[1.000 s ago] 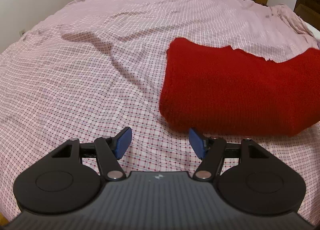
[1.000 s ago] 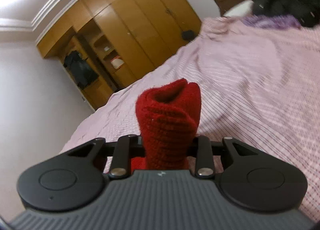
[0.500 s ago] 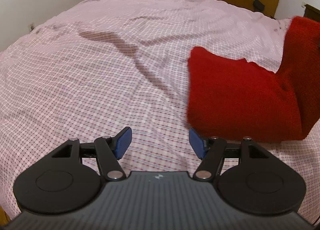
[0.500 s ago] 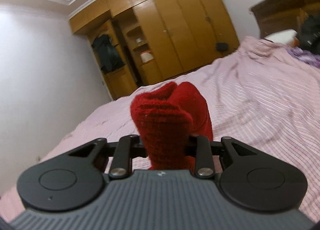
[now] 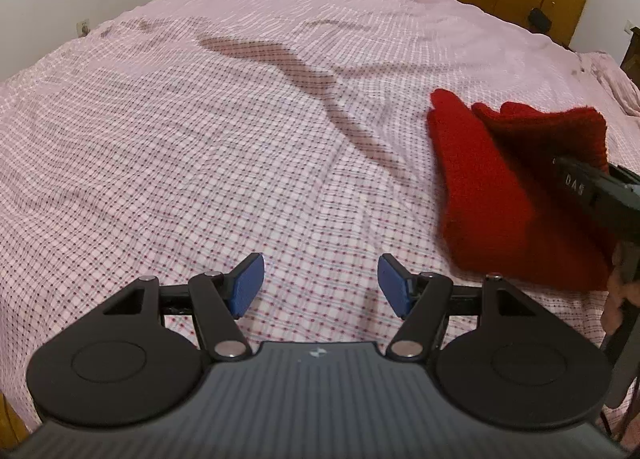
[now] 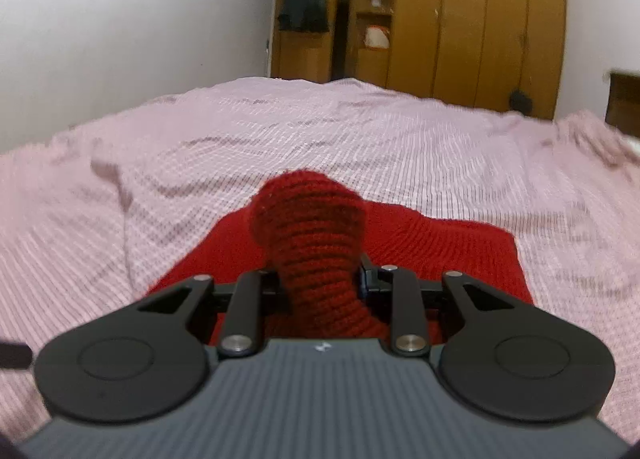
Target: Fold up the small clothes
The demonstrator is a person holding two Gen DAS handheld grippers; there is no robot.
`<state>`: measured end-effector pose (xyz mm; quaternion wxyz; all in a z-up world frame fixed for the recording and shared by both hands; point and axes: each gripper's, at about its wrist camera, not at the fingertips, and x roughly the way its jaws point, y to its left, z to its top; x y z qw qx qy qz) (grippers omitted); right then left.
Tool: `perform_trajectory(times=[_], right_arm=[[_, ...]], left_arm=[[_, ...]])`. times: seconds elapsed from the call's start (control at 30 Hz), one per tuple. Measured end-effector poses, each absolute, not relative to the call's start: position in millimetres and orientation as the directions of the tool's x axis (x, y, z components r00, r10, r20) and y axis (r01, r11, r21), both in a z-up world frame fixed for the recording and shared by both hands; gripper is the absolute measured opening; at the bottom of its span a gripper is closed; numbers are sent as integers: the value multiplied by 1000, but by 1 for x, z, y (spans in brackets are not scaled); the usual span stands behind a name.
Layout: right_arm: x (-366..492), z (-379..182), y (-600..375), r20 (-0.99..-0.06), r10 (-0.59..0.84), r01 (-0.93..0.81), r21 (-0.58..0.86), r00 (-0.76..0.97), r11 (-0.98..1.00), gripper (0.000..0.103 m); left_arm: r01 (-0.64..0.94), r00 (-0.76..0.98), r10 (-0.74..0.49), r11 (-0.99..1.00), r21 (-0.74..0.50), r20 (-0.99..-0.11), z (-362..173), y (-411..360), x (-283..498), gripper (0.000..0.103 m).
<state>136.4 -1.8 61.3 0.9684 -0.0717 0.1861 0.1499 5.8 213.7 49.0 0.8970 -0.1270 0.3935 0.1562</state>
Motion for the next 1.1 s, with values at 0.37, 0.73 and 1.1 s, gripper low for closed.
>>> perform_trajectory(times=[0.37, 0.73, 1.1], right_arm=[[109, 95, 31, -199, 315, -355, -220, 928, 909, 27], [84, 64, 36, -374, 400, -487, -176, 837, 855, 48], [56, 111, -25, -387, 527, -499, 179, 757, 848, 55]], left_arm=[[-416, 643, 191, 900, -129, -741, 49, 238, -1, 70], [-402, 643, 211, 911, -90, -736, 52, 244, -4, 70], [-294, 708, 170, 953, -68, -685, 92, 228, 17, 70]])
